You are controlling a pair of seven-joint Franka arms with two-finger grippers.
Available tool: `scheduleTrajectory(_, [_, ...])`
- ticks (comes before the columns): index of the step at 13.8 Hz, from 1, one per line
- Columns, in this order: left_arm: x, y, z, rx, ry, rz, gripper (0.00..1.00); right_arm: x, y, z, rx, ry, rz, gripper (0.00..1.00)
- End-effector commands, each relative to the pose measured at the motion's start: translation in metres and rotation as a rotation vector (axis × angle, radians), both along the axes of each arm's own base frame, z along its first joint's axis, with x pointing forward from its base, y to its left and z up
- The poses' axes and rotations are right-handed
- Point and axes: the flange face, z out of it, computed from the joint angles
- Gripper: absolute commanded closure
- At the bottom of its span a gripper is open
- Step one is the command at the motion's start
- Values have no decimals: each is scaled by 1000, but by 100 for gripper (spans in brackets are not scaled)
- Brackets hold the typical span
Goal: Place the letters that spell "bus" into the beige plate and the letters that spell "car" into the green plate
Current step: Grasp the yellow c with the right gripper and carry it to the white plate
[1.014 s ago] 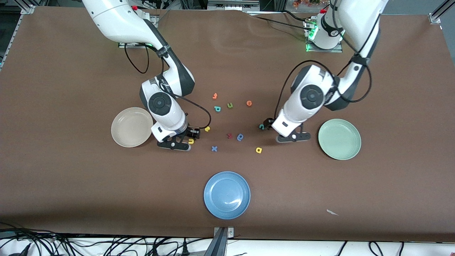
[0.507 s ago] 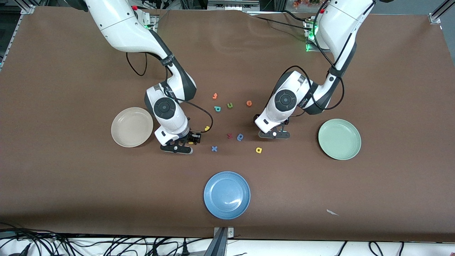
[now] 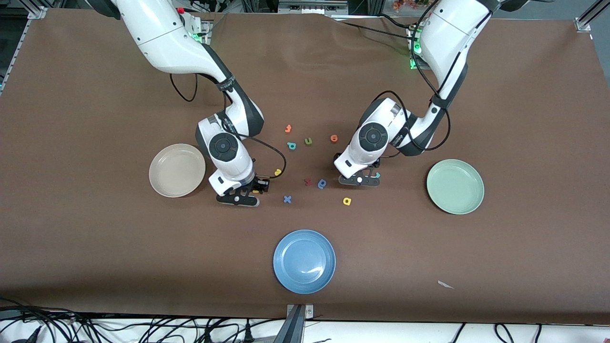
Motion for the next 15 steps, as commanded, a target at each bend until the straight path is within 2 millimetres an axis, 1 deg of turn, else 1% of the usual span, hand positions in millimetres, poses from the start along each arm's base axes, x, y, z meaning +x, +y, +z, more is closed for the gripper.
scheduleTrajectory(1, [1, -12, -7, -7, -6, 16, 5, 4, 6, -4, -1, -27, 3, 52])
scheduleTrajectory(3, [0, -14, -7, -7, -7, 10, 14, 4, 7, -3, -3, -30, 9, 62])
scheduleTrajectory(4, [-1, -16, -7, -5, -7, 10, 14, 2, 11, -2, -11, -36, 27, 73])
scheduleTrajectory(5, [-4, -18, -8, 2, -7, 17, 16, 2, 11, -3, -16, -38, 33, 77])
scheduleTrajectory(7, [-7, -20, -10, 7, -5, 23, 27, 2, 12, 0, -15, -42, 40, 90])
scheduleTrajectory(8, [-7, -20, -9, 8, -6, 36, 35, 3, 12, 4, -16, -44, 49, 91])
scheduleTrajectory(9, [-7, -20, -9, 8, -6, 38, 38, 6, 10, 19, -15, -53, 57, 91])
scheduleTrajectory(10, [-5, -19, -9, 7, -7, 40, 40, 7, 5, 29, -34, -34, 68, 91])
scheduleTrajectory(11, [-4, -18, -9, 7, -7, 41, 43, 10, -2, 46, -45, -21, 84, 91])
scheduleTrajectory(12, [-4, -17, -9, 8, -8, 42, 45, 17, -18, 59, -58, -9, 100, 91])
scheduleTrajectory(13, [-2, -16, -9, 6, -11, 44, 47, 22, -35, 73, -71, 11, 123, 91])
scheduleTrajectory(15, [2, -14, -8, -8, -34, 52, 48, 33, -79, 92, -98, 67, 181, 91])
